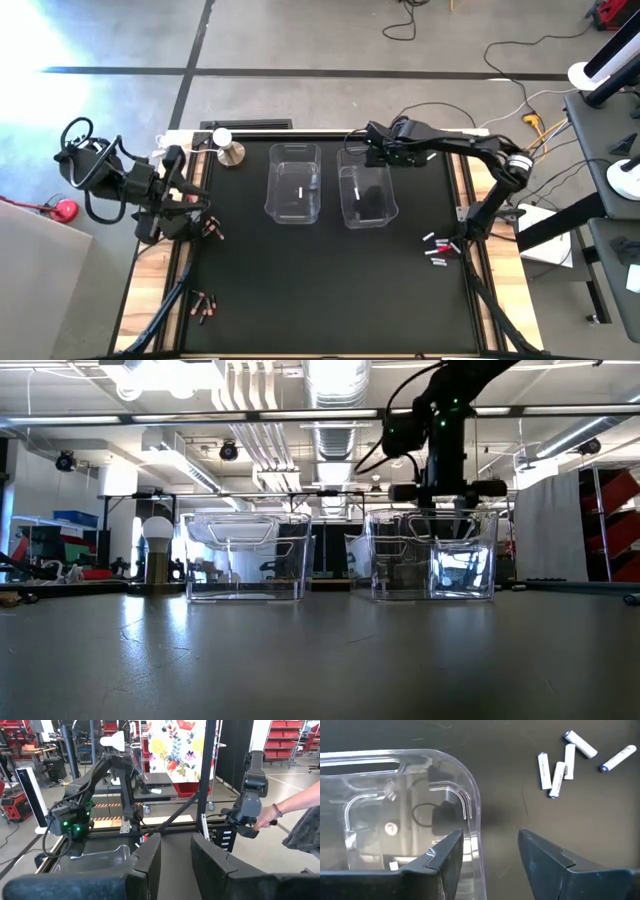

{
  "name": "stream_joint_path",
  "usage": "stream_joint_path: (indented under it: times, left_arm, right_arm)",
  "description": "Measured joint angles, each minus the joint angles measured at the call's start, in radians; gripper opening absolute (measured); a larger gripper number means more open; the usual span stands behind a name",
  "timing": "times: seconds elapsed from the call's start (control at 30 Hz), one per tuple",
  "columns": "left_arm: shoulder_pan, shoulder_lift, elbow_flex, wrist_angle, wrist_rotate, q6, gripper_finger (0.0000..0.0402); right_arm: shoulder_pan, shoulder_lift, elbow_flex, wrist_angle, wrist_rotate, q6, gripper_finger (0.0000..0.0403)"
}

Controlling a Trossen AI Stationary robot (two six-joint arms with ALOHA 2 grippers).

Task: Sort batteries
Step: Move the bottom transparent bin to the top right of the table, then put the white battery into the right transparent bin

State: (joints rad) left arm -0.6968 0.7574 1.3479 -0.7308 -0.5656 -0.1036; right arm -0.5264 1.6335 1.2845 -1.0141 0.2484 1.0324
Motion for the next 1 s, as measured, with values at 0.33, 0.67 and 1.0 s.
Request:
stream_joint_path:
  times: [0.33,0.67,1.0]
  left_arm:
    - [0.000,-0.013,0.000,-0.053,0.002,-0.097,0.0087]
    - [0.000,-0.014,0.000,-0.052,0.001,-0.115,0.0087]
    - [0.000,-0.012,0.000,-0.052,0.001,-0.063,0.0087]
  right_arm:
    - [-0.046,0.017,0.000,-0.030,0.020,0.081,0.0183]
    - [-0.049,-0.110,0.001,-0.110,0.014,0.083,0.0193]
    - [0.140,-0.356,-0.057,-0.388,0.062,0.293,0.0205]
